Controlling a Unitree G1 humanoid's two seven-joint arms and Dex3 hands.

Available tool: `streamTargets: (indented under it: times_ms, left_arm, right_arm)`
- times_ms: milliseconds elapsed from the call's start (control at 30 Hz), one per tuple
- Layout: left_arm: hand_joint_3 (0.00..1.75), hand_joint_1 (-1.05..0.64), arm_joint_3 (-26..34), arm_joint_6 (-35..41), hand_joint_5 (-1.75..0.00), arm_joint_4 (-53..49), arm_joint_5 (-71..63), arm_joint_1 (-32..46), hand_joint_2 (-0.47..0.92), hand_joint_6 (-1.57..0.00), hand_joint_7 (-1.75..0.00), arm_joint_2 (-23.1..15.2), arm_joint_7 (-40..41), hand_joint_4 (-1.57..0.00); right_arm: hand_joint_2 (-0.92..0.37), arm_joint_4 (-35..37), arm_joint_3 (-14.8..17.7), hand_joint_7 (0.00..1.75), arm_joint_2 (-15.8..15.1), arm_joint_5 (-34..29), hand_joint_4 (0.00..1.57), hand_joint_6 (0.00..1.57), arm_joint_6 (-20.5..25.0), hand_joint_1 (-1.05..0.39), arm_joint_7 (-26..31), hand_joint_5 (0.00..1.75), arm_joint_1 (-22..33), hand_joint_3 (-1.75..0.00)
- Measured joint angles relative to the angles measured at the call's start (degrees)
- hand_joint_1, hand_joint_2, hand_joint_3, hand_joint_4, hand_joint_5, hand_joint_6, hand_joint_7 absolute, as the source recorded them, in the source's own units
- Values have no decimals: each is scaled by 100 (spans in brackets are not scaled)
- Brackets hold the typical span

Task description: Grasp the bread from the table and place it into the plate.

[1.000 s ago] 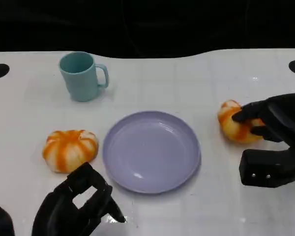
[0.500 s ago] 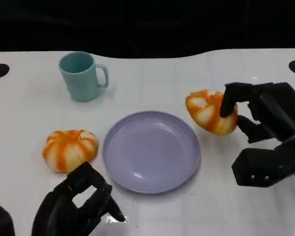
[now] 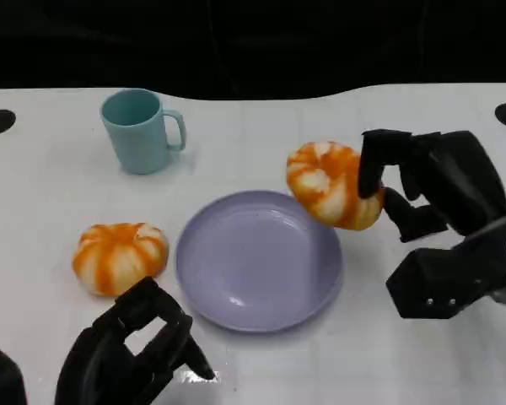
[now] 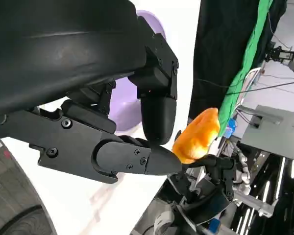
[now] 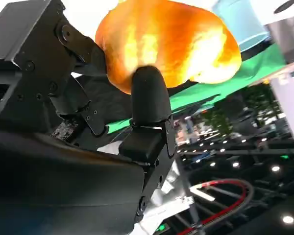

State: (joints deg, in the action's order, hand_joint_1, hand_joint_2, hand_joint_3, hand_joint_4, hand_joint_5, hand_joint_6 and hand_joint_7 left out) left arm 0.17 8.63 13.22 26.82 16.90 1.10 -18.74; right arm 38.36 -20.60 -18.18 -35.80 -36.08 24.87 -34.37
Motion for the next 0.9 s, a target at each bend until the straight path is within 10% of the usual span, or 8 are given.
streamTargets:
  times_ms: [600, 833, 900]
  left_arm:
    - [21, -60, -43, -43, -175, -20, -67, -15, 92, -58, -159, 70, 2, -72]
    - [21, -60, -44, -49, -175, -20, -67, -15, 92, -58, -158, 97, 2, -72]
    - [21, -60, -44, -49, -175, -20, -70, -15, 92, -58, -158, 98, 2, -71]
  right_arm:
    - [-13, -202, -240, 171, 754, -183, 102, 80, 95, 0, -512, 175, 4, -154]
    - [-30, -36, -372, 66, 795, -117, 89, 99, 103, -7, -1126, 155, 0, -112]
    - [-43, 8, -375, 36, 792, -50, 79, 90, 89, -20, -1286, 120, 0, -87]
